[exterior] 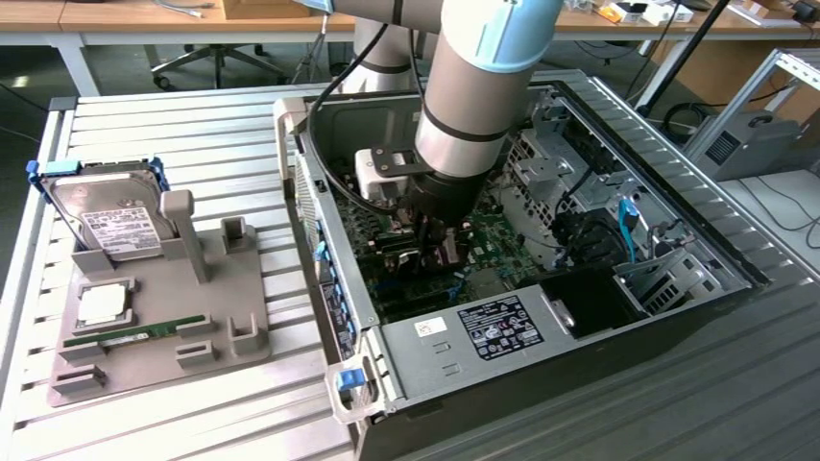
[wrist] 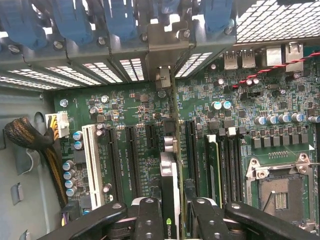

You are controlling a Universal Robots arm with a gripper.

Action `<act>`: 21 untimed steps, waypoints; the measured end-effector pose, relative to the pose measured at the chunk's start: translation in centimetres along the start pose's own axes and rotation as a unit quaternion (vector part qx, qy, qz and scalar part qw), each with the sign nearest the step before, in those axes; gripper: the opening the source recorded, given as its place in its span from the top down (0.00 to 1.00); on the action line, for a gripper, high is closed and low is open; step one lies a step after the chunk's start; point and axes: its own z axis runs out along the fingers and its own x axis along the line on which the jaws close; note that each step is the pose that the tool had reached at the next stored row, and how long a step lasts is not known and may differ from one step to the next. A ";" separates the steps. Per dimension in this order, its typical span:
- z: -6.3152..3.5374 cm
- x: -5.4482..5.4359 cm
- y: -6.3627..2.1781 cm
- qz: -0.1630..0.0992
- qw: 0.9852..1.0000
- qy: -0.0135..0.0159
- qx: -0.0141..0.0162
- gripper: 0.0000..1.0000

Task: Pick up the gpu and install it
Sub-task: 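Insert the gpu into the slot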

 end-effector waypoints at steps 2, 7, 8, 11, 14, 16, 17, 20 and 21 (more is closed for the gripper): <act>-0.02 0.0 0.00 0.000 1.000 0.000 0.000 0.73; -0.02 0.0 0.01 0.000 1.000 0.000 0.000 0.72; -0.02 0.0 0.01 0.000 1.000 0.000 0.000 0.72; -0.02 0.0 0.00 0.000 1.000 0.000 0.000 0.66; -0.28 0.0 0.00 0.000 1.000 0.000 0.000 0.66; -0.65 0.0 0.01 0.000 1.000 0.000 0.000 0.66; -0.83 0.0 0.01 0.000 1.000 0.000 0.000 0.66; -1.90 0.0 0.02 0.000 1.000 0.000 0.000 0.66; -2.30 -0.1 0.02 0.000 1.000 0.000 0.000 0.66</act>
